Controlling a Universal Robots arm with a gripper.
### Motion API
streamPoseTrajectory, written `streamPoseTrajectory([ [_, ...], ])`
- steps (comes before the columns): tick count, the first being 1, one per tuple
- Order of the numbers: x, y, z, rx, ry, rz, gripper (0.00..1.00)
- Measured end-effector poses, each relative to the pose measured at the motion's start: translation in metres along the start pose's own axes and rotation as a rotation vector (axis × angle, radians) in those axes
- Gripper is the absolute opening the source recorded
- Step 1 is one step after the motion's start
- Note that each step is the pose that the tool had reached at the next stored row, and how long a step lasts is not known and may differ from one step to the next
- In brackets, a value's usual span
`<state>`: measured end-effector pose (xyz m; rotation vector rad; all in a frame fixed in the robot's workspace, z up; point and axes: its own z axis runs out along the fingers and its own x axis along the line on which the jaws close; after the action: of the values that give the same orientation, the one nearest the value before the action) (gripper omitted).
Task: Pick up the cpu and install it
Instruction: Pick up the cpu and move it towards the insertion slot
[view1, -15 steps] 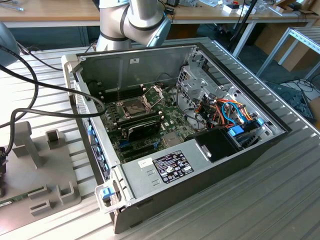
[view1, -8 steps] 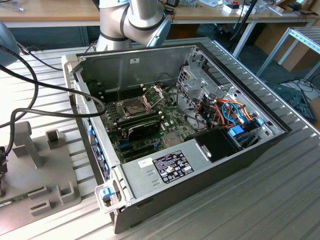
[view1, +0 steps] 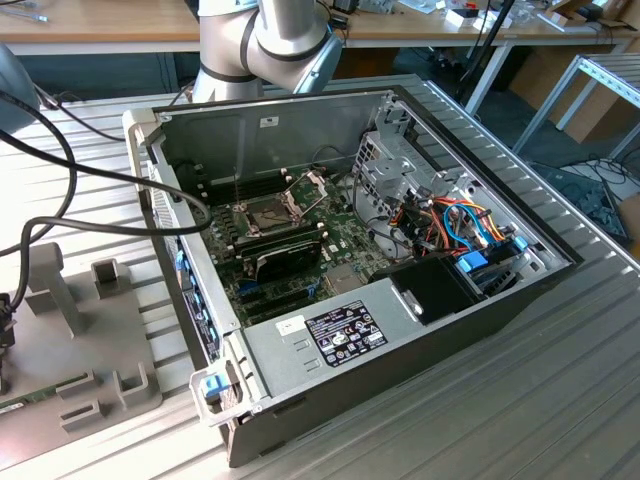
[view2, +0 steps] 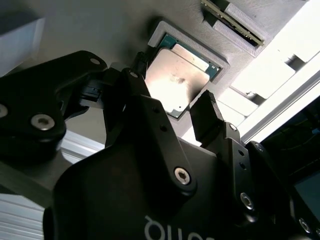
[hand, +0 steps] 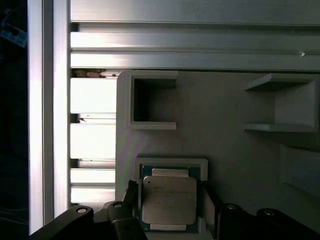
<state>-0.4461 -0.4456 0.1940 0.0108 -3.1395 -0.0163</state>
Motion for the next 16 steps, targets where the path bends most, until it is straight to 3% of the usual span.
streamPoseTrajectory([
  [16,0.0000,0.0000,0.0019,0.0003,0.0001,0.000,0.62],
])
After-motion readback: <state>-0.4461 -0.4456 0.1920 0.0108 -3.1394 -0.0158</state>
